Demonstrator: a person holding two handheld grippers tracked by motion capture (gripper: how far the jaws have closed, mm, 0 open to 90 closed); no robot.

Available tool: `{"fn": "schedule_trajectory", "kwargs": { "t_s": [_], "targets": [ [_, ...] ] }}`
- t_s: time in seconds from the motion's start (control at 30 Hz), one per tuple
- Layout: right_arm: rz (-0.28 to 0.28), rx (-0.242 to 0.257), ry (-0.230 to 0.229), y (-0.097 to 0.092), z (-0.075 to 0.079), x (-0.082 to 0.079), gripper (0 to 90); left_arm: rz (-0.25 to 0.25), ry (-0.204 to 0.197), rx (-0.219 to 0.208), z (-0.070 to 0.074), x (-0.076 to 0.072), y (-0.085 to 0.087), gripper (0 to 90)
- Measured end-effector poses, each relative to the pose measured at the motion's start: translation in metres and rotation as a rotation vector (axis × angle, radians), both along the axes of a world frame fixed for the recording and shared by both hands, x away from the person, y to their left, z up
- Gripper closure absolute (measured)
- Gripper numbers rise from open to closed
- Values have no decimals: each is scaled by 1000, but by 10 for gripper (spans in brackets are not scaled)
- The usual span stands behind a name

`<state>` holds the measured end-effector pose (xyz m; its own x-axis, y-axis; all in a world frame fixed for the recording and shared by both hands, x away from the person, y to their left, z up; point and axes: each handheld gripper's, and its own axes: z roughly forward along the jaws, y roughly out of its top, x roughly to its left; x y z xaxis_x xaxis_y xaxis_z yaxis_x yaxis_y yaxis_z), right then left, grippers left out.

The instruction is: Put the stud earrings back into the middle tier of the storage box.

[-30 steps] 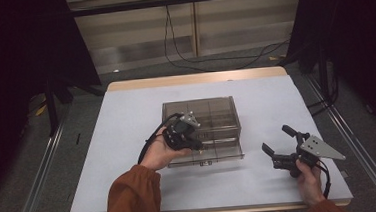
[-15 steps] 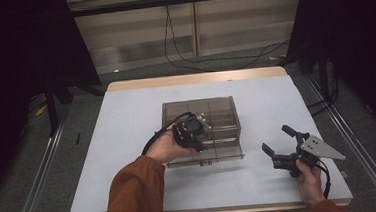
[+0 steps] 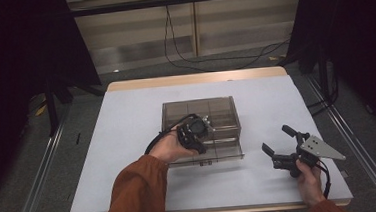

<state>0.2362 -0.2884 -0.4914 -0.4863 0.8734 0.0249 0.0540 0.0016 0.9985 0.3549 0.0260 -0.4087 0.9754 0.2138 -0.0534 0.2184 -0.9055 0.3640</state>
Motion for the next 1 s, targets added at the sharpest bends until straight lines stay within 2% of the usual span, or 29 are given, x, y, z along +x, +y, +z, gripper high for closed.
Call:
{"fn": "schedule_trajectory", "kwargs": {
  "t_s": [0.07, 0.17, 0.2, 0.33, 0.37, 0.4, 0.43, 0.47, 0.53, 0.63, 0.77, 0.83, 0.9, 1.0],
  "targets": [
    [-2, -1, -1, 0, 0, 0, 29, -8, -2, -12, 1, 1, -1, 796],
    [0, -1, -3, 0, 0, 0, 29, 5, 7, -36, 4, 1, -1, 765],
    [1, -2, 0, 0, 0, 0, 29, 26, 11, -56, 4, 0, -1, 755],
    [-1, -2, -1, 0, 0, 0, 29, 23, 10, -85, 10, -3, 5, 732],
    [-1, 3, -2, 0, 0, 0, 29, 34, -3, -100, 12, -4, 7, 728],
    [-2, 2, -1, 0, 0, 0, 29, 42, 9, -115, 14, -4, 10, 712],
    [0, -2, 0, 0, 0, 0, 29, 36, 3, -129, 15, -5, 13, 706],
    [-1, -2, 0, 0, 0, 0, 29, 54, -10, -152, 17, -6, 16, 700],
    [-3, -2, -2, 0, 0, 0, 29, 69, 11, -199, 19, -6, 24, 676],
    [-1, 0, -2, 0, 0, 0, 29, 91, 1, -247, 19, -9, 37, 608],
    [-2, 0, -1, 0, 0, 0, 29, 144, -10, -327, 19, -14, 57, 532],
    [-5, -3, -1, 0, 0, 0, 29, 165, -36, -344, 19, -15, 67, 500],
    [-2, -2, 0, 0, 0, 0, 29, 186, -39, -366, 19, -18, 76, 443],
    [-6, -4, -1, 0, 0, 0, 29, 238, -56, -421, 18, -23, 89, 376]
  ]
}}
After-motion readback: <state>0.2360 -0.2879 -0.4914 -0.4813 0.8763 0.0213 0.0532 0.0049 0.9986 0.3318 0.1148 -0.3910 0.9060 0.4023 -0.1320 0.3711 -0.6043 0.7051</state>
